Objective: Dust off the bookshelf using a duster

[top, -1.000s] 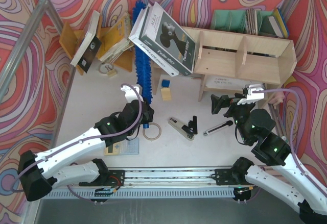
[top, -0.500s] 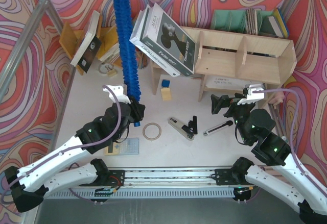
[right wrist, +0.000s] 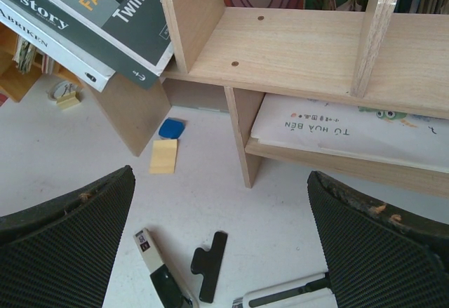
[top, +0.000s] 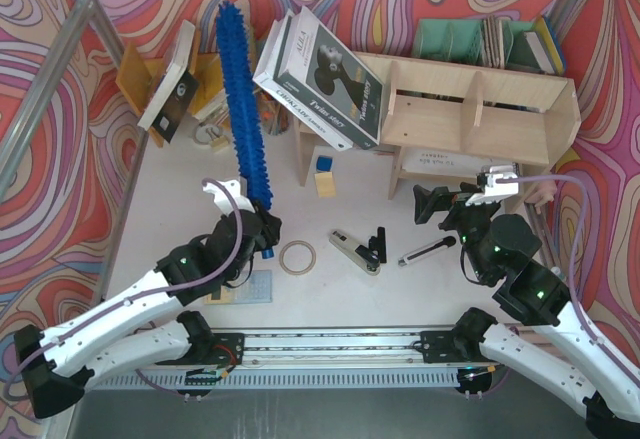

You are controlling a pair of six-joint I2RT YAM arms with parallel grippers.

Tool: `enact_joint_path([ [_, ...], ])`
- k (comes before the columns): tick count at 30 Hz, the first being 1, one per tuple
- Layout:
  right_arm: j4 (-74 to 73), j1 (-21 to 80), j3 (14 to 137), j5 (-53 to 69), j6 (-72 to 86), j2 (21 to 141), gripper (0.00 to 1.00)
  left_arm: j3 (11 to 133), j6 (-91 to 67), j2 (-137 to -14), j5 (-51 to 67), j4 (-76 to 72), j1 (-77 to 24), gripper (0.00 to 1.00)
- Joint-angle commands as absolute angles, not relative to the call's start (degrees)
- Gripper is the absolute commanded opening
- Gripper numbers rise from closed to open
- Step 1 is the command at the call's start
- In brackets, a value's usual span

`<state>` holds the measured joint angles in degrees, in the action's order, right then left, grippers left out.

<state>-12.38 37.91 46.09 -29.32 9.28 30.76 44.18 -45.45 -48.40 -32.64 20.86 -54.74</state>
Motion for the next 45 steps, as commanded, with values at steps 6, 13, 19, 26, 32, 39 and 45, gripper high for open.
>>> enact_joint_path([
  [6, -11.86, 38.19, 46.2, -29.51, 9.58, 30.96, 0.99, 46.56, -45.11, -55.11, -27.8, 15.16, -54.51, 0.0],
  [13, -11.68, 38.14, 45.96, -29.72, 9.67, 31.02, 0.99, 49.51, -45.76, -64.03, -20.85, 15.52, -54.55, 0.0],
  [19, -11.66, 38.16, 46.1, -30.15, 9.24, 31.27, 0.99, 48.78, -45.88, -64.29, -20.61, 20.51, -54.56, 0.0],
  [26, -11.42, 38.14, 46.23, -30.04, 9.06, 31.8, 0.99, 46.14, -46.49, -60.83, -21.0, 27.49, -54.51, 0.0],
  [32, -11.41, 38.08, 46.26, -30.15, 8.97, 31.8, 0.99, 42.81, -48.25, -60.23, -20.38, 30.33, -54.51, 0.0],
  [39, -11.76, 38.14, 46.08, -30.14, 9.37, 31.19, 0.99, 37.98, -50.79, -60.51, -18.67, 28.94, -54.53, 0.0],
  [45, -11.8, 38.09, 46.31, -30.24, 9.12, 31.55, 0.99, 38.05, -50.23, -61.7, -18.35, 28.41, -54.48, 0.0],
])
